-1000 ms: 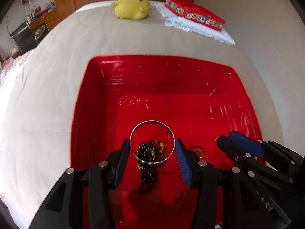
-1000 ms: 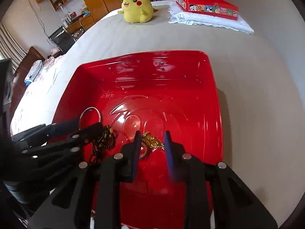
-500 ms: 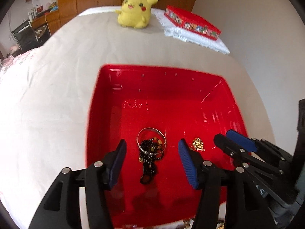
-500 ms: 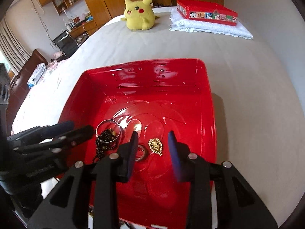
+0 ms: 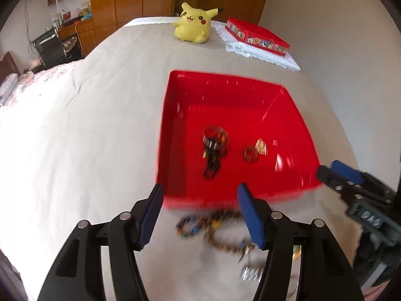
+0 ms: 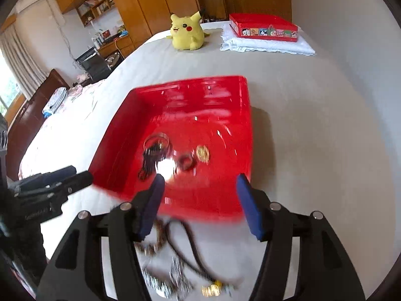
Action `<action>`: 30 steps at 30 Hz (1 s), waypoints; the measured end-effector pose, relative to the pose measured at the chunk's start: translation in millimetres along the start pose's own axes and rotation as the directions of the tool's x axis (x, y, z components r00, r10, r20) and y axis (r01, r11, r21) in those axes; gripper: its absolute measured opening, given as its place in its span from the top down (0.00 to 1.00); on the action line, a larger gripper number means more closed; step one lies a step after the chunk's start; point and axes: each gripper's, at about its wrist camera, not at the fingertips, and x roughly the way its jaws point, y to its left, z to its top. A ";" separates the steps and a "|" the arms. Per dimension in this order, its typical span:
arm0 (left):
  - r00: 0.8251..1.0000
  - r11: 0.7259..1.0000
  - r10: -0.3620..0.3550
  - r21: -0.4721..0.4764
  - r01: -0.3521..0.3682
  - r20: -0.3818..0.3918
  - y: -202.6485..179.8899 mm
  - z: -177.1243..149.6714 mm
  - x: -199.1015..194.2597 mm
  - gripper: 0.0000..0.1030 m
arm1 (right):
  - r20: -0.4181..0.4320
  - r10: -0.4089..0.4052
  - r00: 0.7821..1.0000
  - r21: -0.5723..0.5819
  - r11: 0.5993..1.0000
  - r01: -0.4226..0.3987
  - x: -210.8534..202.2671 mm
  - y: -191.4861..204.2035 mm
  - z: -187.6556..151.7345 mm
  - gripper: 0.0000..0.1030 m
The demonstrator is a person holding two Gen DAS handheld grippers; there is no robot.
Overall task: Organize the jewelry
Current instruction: 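Lower bangle and gold pendant into the red tray and open both tools, then grasp the gold charm on the black cord with the right tool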
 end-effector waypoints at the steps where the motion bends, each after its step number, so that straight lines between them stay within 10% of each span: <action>1: 1.000 1.000 0.002 0.010 -0.002 -0.006 0.6 -10.7 -3.1 0.40 | -0.017 0.002 1.000 0.000 1.000 -0.002 -3.3 -1.9 -9.9 0.44; 11: 0.997 1.000 -0.009 0.022 0.011 -0.076 -7.7 -78.4 -6.1 0.40 | -0.173 0.025 0.985 0.088 0.996 -0.010 -13.9 -22.5 -88.7 0.74; 30: 0.999 1.000 0.019 0.000 -0.019 -0.046 -4.5 -105.9 4.4 0.33 | -0.265 0.088 0.960 0.200 0.979 -0.035 26.1 -26.0 -110.6 0.78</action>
